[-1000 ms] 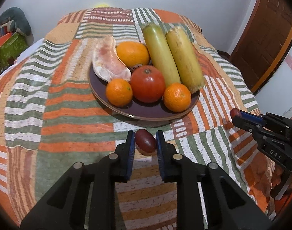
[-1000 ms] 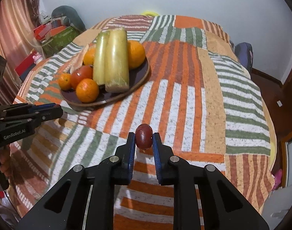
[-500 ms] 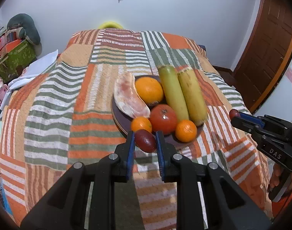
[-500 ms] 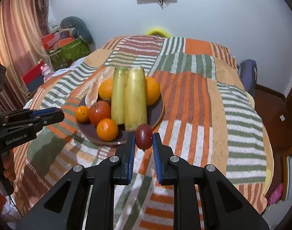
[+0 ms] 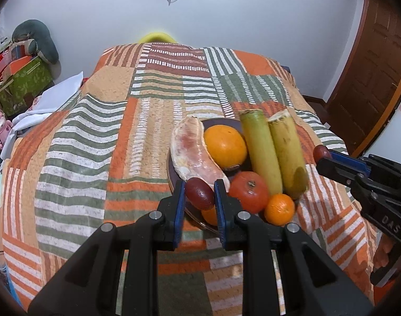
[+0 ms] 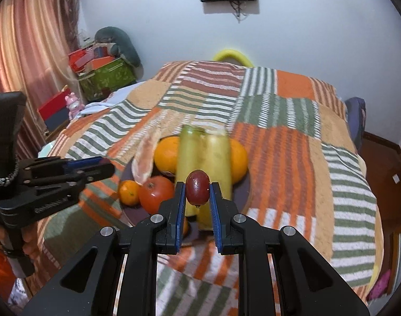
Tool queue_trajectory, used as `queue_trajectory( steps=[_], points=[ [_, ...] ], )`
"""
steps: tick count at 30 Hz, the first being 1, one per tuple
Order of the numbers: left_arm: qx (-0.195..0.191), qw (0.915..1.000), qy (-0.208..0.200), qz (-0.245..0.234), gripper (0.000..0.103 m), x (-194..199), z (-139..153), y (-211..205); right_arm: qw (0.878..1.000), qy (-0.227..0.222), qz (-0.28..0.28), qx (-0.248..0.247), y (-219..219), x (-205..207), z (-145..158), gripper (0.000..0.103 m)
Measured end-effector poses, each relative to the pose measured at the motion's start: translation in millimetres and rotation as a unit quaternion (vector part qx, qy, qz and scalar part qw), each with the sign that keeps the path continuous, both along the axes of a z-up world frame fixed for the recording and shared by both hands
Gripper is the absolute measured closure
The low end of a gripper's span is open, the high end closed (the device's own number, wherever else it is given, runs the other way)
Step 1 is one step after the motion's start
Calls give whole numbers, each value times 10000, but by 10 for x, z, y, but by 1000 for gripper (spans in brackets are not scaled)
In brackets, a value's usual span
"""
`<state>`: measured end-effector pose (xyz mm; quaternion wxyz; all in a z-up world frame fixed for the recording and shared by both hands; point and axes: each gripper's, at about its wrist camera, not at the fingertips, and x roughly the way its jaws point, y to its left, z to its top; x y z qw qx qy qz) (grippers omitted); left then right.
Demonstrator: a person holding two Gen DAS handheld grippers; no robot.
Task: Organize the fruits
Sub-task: 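Lower both dates onto the plate beside the tomato and release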
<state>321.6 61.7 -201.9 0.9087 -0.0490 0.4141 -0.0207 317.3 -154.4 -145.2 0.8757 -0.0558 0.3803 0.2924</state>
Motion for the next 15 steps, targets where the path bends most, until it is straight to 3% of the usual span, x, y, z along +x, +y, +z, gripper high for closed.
queue_trajectory(
  steps=[15],
  points=[
    [-343,9989,322,-15,81,214,-299,148,9991,279,263,-190,359,68,-290,86]
  ],
)
